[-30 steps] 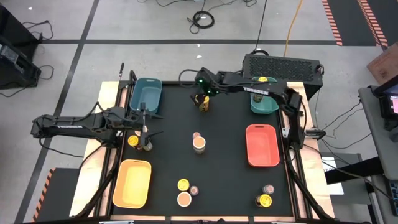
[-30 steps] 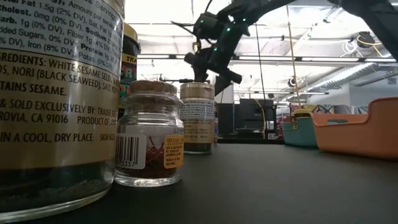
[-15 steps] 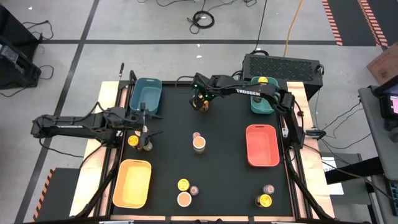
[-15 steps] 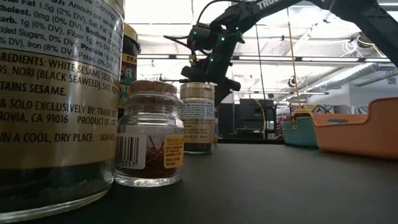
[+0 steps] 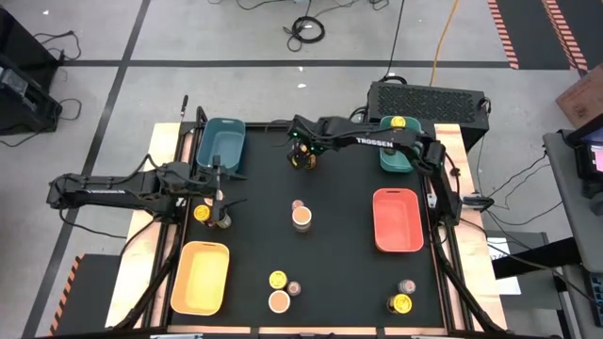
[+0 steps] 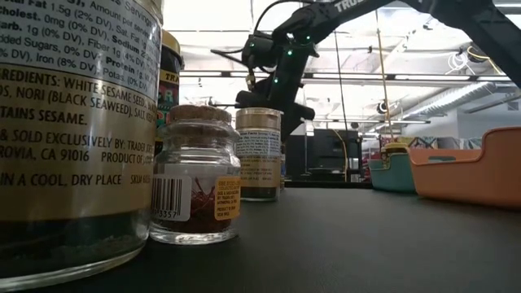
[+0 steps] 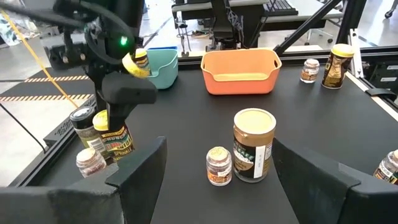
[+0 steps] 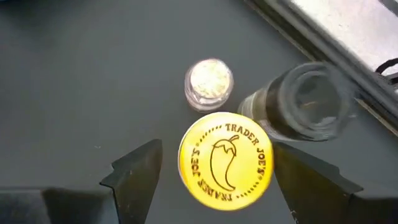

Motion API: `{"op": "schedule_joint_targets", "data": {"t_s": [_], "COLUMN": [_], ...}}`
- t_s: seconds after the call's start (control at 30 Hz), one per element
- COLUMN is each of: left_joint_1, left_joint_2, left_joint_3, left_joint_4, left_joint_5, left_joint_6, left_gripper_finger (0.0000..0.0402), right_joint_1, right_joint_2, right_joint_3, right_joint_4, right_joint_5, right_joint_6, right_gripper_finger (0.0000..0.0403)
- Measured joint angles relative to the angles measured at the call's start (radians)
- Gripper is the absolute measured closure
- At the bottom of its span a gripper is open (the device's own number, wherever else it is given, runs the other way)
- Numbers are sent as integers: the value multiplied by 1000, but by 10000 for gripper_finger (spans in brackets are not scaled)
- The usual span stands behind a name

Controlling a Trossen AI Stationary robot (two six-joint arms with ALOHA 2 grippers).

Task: Sort spices by type
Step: Put the yellow spice container into the light blue bin

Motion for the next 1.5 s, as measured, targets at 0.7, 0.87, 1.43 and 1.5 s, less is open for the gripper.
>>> {"op": "schedule_joint_targets", "data": {"t_s": [0.7,0.87,1.43,1.5], "left_joint_1": [0,0,0,0], "left_joint_2": [0,0,0,0], "left_joint_3": [0,0,0,0], "left_joint_4": [0,0,-4,-4], "left_joint_5": [0,0,1,1], "left_joint_6": [0,0,2,2], "left_gripper_finger": [112,112,112,112], "right_joint_1": [4,5,5,2], "right_joint_2": [29,28,-232,-286], "right_joint_3": [-2,-2,-2,-2], "right_joint_4": [5,5,-193,-247], "right_joint_5": [0,-4,1,23], "right_joint_6": [0,-27,-71,-54], "right_gripper_finger": [145,182,187,187]}}
